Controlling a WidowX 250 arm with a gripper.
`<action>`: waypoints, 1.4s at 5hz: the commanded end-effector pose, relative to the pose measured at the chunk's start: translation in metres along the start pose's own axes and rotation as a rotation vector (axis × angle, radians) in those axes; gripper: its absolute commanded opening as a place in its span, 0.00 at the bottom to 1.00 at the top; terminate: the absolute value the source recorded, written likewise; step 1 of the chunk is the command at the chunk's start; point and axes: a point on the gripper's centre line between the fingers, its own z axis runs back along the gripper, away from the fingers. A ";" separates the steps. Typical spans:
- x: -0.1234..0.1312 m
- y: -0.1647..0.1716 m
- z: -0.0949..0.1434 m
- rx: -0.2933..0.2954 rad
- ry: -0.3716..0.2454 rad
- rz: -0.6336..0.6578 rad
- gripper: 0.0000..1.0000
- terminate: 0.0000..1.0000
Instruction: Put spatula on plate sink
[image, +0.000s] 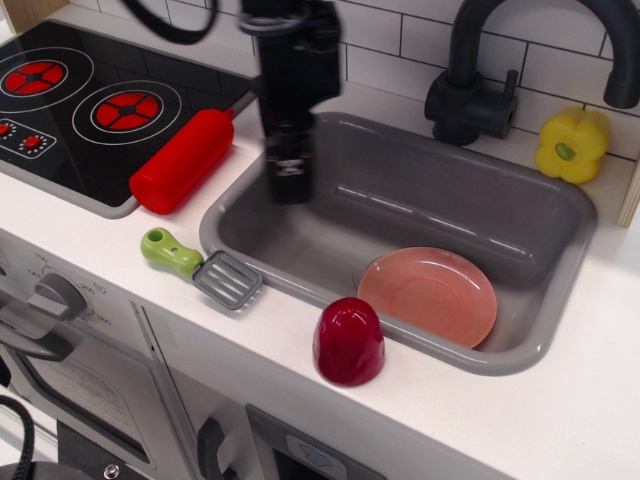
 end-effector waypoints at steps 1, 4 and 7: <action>-0.037 -0.006 0.025 0.120 0.011 -0.155 1.00 0.00; -0.082 -0.028 -0.007 0.067 0.069 -0.359 1.00 0.00; -0.082 -0.031 -0.028 0.117 0.084 -0.335 1.00 0.00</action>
